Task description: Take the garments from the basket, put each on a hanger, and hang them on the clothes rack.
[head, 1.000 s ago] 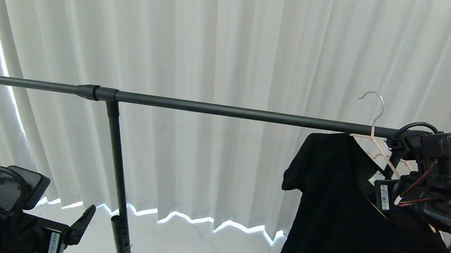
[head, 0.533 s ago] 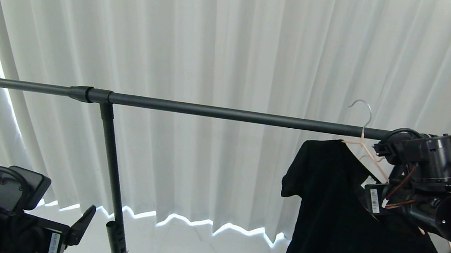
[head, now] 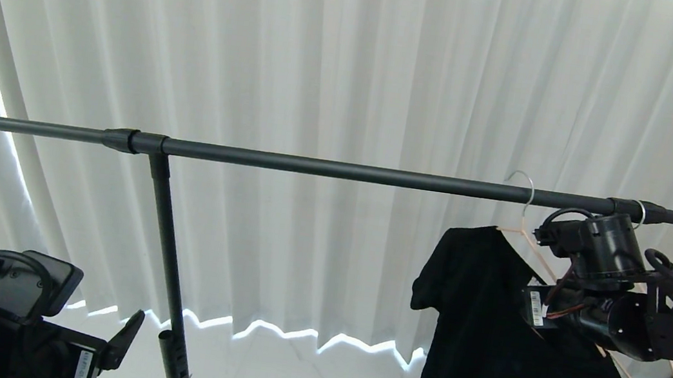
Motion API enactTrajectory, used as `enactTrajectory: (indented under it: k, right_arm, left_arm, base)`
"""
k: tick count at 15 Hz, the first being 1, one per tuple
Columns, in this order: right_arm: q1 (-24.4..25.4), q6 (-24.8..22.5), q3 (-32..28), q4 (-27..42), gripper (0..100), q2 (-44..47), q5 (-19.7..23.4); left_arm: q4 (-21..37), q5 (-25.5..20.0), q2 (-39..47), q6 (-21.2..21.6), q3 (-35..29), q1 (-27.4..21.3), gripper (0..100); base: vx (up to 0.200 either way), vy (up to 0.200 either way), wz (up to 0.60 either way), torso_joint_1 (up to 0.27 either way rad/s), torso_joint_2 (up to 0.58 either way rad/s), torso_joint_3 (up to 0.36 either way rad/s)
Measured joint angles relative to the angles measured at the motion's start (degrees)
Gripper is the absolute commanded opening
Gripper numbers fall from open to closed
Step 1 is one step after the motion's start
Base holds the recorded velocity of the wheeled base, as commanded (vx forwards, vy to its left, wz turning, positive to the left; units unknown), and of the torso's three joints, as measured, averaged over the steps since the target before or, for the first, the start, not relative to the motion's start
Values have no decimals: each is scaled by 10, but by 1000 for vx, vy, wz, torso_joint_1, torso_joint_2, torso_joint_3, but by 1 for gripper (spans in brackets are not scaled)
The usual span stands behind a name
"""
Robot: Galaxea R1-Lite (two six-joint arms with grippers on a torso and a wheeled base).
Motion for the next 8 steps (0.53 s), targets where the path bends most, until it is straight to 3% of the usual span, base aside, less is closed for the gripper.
enactTrajectory:
  k: [5, 6, 8]
  right_arm:
    - [1, -1, -3, 1, 0, 10, 2]
    - [2, 0, -4, 2, 100, 10, 2]
    - [4, 2, -4, 3, 100, 7, 2]
  left_arm:
    - [0, 0, 3, 0, 0, 0, 100]
    - [0, 1, 3, 0, 0, 0, 100]
    - [0, 6, 3, 0, 0, 0, 100]
  base:
    - [0, 0, 0, 0, 0, 0]
    - [0, 0, 0, 0, 0, 0]
    - [0, 0, 0, 0, 0, 0]
